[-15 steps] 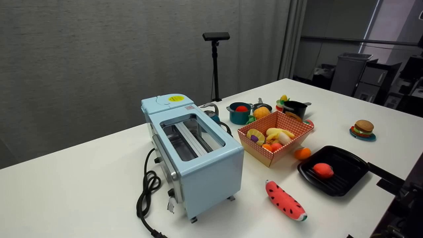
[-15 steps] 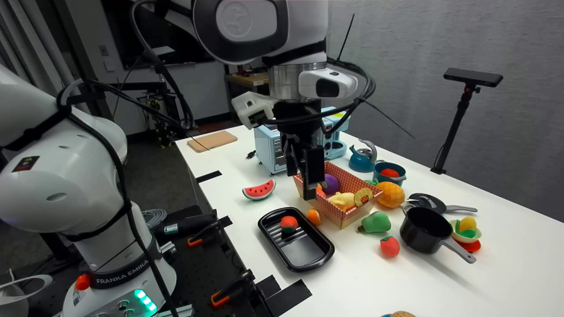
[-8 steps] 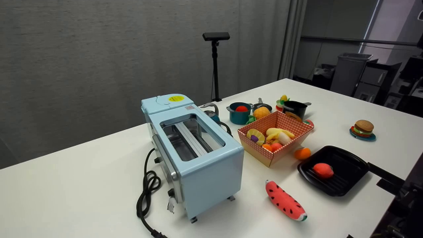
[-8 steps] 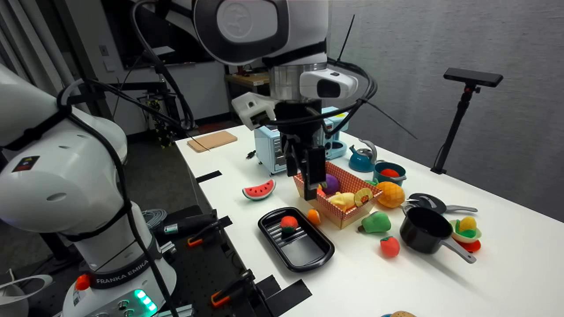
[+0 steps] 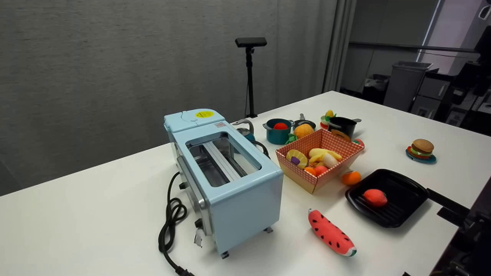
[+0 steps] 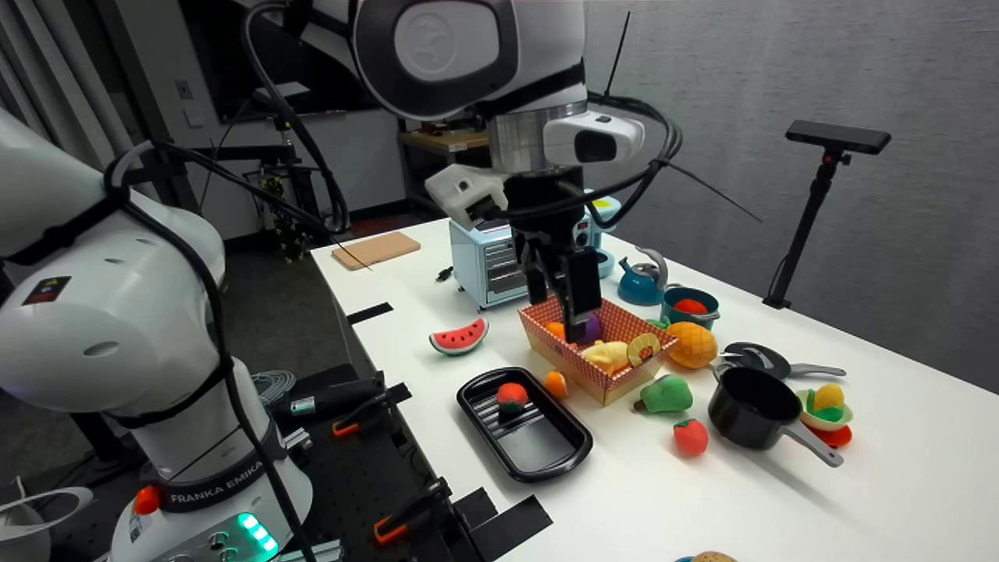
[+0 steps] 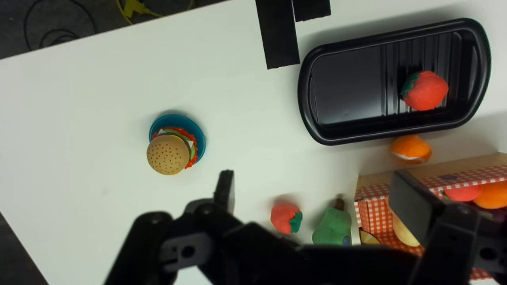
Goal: Pick up the banana from the orange box and put it on the table
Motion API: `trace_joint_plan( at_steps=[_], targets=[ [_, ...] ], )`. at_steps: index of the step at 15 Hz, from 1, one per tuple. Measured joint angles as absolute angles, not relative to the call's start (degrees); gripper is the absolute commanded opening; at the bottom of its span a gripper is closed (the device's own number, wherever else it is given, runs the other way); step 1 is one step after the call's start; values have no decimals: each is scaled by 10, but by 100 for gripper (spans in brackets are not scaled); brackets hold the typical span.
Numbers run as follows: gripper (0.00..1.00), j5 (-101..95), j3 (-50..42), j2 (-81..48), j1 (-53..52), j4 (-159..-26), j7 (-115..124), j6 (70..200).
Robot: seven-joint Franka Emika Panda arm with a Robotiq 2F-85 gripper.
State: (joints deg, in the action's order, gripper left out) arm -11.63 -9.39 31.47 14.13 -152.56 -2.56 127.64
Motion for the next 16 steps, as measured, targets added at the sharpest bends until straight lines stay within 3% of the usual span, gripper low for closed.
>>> trace_joint_plan(
  at_steps=[16],
  targets=[
    [100, -118, -32, 117, 114, -1314, 73, 1295]
  ],
)
